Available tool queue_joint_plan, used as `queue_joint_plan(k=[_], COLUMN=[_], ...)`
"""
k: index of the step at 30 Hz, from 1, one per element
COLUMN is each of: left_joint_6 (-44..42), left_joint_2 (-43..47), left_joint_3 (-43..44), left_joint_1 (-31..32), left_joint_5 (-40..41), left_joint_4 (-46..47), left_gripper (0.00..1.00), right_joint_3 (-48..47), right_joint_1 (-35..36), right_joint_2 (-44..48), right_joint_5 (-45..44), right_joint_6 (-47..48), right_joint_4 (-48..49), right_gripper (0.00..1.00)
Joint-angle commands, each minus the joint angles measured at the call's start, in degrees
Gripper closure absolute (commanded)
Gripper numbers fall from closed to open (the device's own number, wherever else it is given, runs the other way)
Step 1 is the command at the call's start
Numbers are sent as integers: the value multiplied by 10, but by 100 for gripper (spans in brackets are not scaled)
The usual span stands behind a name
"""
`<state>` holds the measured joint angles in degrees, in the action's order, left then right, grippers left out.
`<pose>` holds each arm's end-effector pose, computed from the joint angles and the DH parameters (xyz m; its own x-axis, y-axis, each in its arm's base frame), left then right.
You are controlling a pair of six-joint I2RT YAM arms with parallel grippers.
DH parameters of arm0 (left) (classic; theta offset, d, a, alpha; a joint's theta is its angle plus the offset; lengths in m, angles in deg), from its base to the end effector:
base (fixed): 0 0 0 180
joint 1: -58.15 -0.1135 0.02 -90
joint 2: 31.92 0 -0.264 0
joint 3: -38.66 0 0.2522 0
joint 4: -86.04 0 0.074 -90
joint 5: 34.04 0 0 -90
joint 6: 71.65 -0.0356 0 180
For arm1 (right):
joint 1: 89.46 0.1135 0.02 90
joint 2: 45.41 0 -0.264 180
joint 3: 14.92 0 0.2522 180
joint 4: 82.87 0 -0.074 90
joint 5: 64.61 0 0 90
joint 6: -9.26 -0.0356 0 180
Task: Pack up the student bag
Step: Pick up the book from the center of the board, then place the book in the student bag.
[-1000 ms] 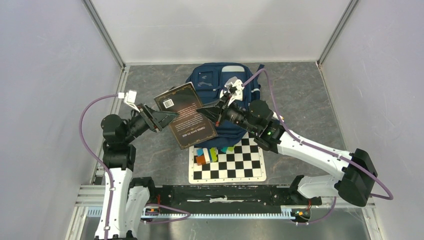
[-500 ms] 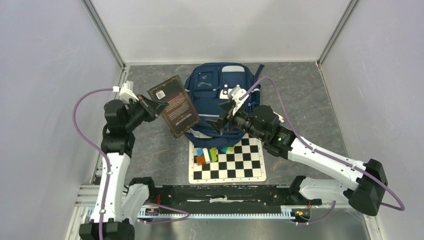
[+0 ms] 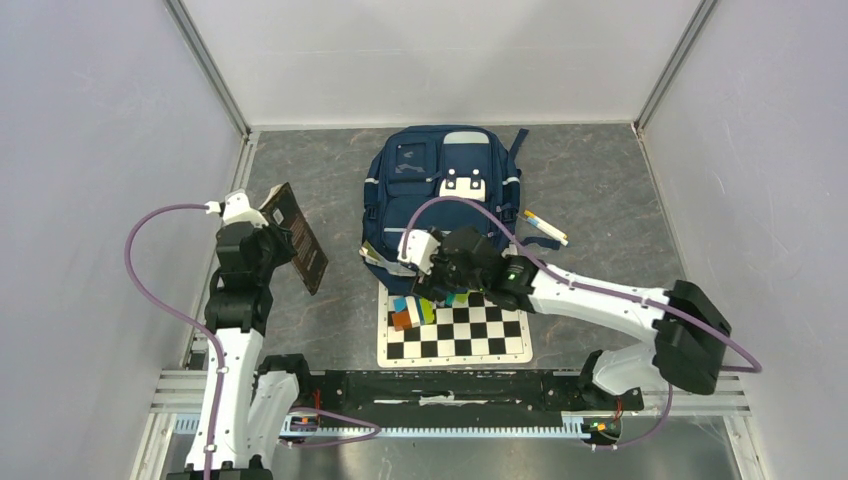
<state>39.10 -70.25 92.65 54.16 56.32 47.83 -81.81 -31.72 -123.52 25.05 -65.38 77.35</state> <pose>0.1566 0.0111 0.3033 -0.3310 -0.3782 -0.8645 -0.2060 0.9230 -0.3250 0.1640 0.2594 0.2663 -0.0418 -0.5625 -0.8257 -0.8856 0.4035 -0.2300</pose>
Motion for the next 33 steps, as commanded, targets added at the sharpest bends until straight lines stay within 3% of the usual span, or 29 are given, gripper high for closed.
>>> queue_joint_plan(k=[1, 14, 17, 23, 30, 33], left_joint_6=[-52, -45, -43, -18, -9, -12], left_joint_2=[14, 6, 4, -2, -39, -33], left_joint_3=[8, 10, 11, 11, 27, 35], left_joint_1=[2, 3, 3, 2, 2, 3], left_joint_5=[65, 46, 43, -37, -232, -315], left_joint_4=[47, 53, 54, 74, 86, 93], left_gripper=[96, 96, 96, 95, 92, 94], right_joint_3=[-42, -122, -129, -155, -202, -218], right_joint_1=[13, 14, 14, 14, 9, -11], right_joint_2=[-42, -157, -167, -160, -127, -113], right_joint_5=[-11, -9, -19, -74, -264, -300], right_joint_6=[24, 17, 22, 28, 13, 9], right_joint_4=[27, 25, 18, 14, 5, 3], right_gripper=[16, 26, 42, 97, 100, 100])
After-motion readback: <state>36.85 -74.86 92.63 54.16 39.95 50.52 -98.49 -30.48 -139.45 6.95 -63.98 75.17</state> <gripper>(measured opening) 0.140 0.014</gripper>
